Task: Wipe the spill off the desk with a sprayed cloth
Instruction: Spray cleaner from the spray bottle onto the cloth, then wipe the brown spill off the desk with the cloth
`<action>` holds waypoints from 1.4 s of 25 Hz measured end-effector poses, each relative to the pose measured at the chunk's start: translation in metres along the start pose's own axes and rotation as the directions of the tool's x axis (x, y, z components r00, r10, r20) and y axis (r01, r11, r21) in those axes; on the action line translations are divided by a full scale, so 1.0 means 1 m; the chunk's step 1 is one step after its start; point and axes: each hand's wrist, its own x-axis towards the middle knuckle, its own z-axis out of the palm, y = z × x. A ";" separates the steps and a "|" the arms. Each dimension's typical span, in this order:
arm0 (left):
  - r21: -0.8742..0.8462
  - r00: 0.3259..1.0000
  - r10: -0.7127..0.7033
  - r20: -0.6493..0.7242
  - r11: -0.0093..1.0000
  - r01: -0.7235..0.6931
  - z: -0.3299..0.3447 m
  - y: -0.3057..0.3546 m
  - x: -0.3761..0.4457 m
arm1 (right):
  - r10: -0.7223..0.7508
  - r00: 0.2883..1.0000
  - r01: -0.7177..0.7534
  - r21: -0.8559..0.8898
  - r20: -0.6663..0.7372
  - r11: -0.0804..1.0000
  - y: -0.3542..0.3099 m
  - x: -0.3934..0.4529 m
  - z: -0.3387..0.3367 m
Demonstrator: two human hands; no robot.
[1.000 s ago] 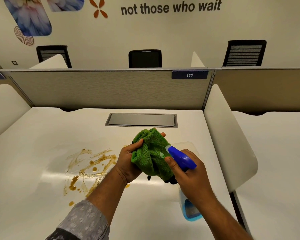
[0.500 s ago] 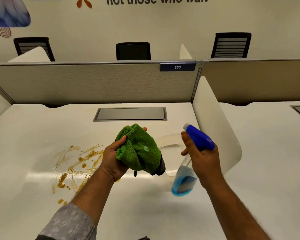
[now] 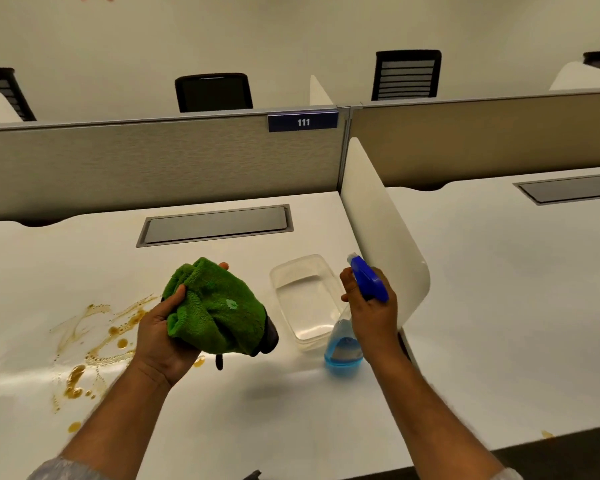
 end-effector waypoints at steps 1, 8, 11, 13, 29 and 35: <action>0.004 1.000 -0.002 -0.007 1.000 0.002 0.000 0.000 -0.001 | -0.004 1.000 0.005 0.008 -0.015 1.000 0.007 -0.001 0.000; -0.023 0.996 -0.060 -0.066 0.998 0.058 -0.002 -0.010 -0.004 | -0.089 0.996 0.089 -0.038 -0.002 0.995 0.032 -0.007 0.000; -0.031 0.996 -0.074 -0.059 0.997 0.072 -0.006 -0.012 -0.005 | -0.045 0.999 0.046 -0.052 0.011 0.998 0.033 -0.015 -0.001; -0.034 0.995 -0.086 -0.041 0.996 0.084 -0.008 -0.012 -0.006 | -0.069 0.997 0.072 -0.082 0.040 0.994 0.029 -0.024 -0.010; 0.009 0.890 -0.308 0.336 0.946 0.323 -0.083 0.063 -0.097 | 0.389 0.740 -0.437 -0.047 0.548 0.898 -0.034 -0.204 0.112; 0.158 0.887 -0.381 0.261 0.923 0.350 -0.131 0.099 -0.134 | 0.473 0.498 -0.835 0.256 0.727 0.486 -0.013 -0.283 0.159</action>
